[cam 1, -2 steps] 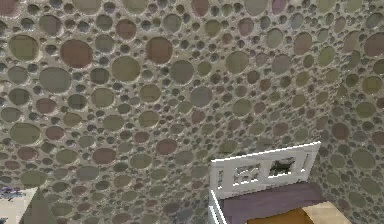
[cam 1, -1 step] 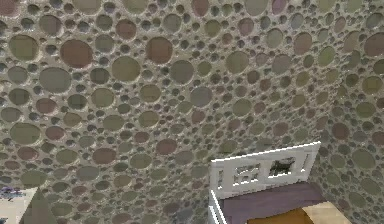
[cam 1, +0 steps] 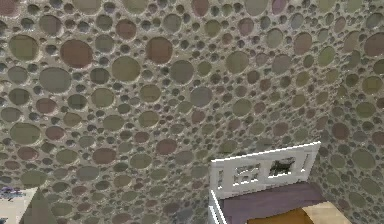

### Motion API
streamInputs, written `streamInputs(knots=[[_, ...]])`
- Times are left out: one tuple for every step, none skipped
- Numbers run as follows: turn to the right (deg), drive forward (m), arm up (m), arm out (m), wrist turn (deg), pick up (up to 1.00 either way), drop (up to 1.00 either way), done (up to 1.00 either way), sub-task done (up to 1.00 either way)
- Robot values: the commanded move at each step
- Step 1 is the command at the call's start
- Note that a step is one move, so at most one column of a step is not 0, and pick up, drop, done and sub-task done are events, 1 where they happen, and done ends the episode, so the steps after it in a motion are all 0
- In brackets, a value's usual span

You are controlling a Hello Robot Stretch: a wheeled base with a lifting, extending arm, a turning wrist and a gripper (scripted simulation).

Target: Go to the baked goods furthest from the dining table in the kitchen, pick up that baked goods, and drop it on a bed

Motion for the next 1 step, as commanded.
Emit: streamInputs(knots=[[0.0,0.00,0.00,0.00,0.0,0.00,0.00,1.00,0.00]])
